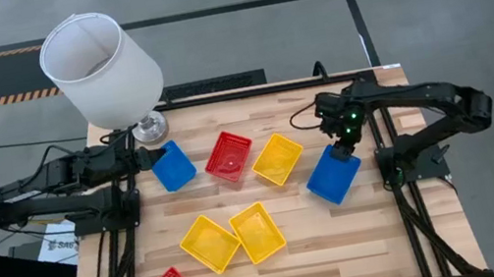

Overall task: Stack baskets by color
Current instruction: Stack the bottom blue bin on the middle right blue bin

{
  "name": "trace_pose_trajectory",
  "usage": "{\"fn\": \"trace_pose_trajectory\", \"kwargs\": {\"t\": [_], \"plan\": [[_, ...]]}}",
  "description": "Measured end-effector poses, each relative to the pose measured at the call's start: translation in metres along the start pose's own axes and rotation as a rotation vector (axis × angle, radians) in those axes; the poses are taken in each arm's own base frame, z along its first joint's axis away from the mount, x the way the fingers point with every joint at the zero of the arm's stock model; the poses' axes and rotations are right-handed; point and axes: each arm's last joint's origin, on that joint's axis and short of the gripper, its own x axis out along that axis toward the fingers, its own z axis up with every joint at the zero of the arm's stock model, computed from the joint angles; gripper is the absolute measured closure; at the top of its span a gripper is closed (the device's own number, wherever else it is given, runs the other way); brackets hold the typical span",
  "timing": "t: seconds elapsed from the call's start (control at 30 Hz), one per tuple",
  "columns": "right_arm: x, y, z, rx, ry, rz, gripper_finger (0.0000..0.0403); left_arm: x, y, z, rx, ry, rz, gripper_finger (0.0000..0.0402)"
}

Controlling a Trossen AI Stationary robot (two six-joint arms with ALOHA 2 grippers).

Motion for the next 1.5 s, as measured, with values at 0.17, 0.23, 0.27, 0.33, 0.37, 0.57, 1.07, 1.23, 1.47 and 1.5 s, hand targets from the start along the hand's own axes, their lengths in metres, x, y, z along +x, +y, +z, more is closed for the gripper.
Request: {"fn": "trace_pose_trajectory", "kwargs": {"t": [0.17, 0.23, 0.27, 0.33, 0.37, 0.57, 1.07, 1.23, 1.47, 1.5], "plan": [[0.002, 0.000, 0.003, -0.018, 0.003, -0.002, 0.0278, 0.000, 0.000, 0.000, 0.001, 0.000, 0.000, 0.0168], [0.002, 0.001, 0.002, -0.025, 0.001, 0.025, 0.0283, 0.000, 0.000, 0.000, 0.001, -0.001, 0.000, 0.0168], [0.000, 0.001, 0.001, -0.028, -0.005, 0.034, 0.0284, 0.000, 0.000, 0.000, 0.001, -0.001, 0.001, 0.0168], [-0.002, 0.001, 0.000, -0.024, -0.017, 0.037, 0.0285, 0.000, 0.000, 0.000, 0.001, -0.002, 0.000, 0.0168], [-0.002, 0.001, 0.000, -0.019, -0.018, 0.037, 0.0284, 0.000, 0.000, 0.000, 0.001, -0.001, 0.001, 0.0168], [0.002, 0.001, 0.003, 0.000, 0.002, 0.031, 0.0263, 0.000, 0.000, 0.000, 0.017, -0.002, 0.001, 0.0168], [0.005, -0.001, 0.016, -0.012, -0.074, -0.012, 0.0212, 0.000, 0.000, 0.000, 0.025, -0.003, 0.002, 0.0168], [-0.016, 0.001, 0.013, 0.002, -0.157, 0.004, 0.0218, 0.000, 0.000, 0.000, 0.025, -0.003, 0.002, 0.0168], [-0.049, 0.009, -0.006, 0.095, -0.240, 0.035, 0.0220, 0.000, 0.000, 0.000, 0.025, -0.003, 0.002, 0.0168], [-0.050, 0.010, -0.011, 0.121, -0.222, 0.034, 0.0220, 0.000, 0.000, 0.000, 0.025, -0.003, 0.002, 0.0168]]}}
